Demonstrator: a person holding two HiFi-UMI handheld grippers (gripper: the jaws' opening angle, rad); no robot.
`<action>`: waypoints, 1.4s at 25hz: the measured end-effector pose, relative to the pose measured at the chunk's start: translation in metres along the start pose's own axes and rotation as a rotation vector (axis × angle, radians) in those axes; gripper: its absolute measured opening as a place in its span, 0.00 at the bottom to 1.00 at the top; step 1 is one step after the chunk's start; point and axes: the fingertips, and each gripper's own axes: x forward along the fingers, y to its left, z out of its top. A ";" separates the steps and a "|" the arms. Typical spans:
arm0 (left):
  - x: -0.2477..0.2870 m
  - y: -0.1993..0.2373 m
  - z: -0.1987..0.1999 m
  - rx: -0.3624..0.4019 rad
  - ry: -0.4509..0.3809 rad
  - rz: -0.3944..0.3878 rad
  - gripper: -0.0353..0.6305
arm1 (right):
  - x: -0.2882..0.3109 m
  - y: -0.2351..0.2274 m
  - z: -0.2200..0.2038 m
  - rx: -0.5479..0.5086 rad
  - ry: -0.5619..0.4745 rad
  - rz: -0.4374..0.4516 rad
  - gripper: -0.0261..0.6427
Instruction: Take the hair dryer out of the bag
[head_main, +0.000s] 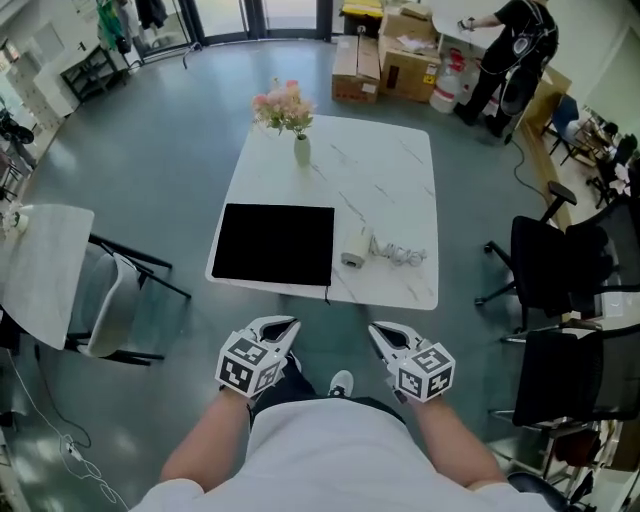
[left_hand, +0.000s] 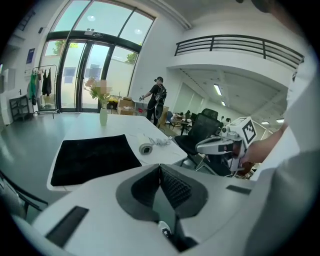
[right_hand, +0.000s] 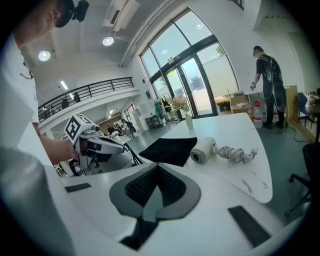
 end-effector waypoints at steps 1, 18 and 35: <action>-0.004 0.000 -0.002 -0.002 0.001 0.008 0.08 | -0.001 0.002 -0.001 0.009 0.005 -0.003 0.06; -0.043 0.043 0.021 0.053 -0.029 -0.066 0.08 | 0.028 0.047 0.025 0.057 -0.068 -0.129 0.06; -0.061 0.053 0.015 0.071 -0.036 -0.087 0.08 | 0.039 0.063 0.014 0.031 -0.019 -0.145 0.06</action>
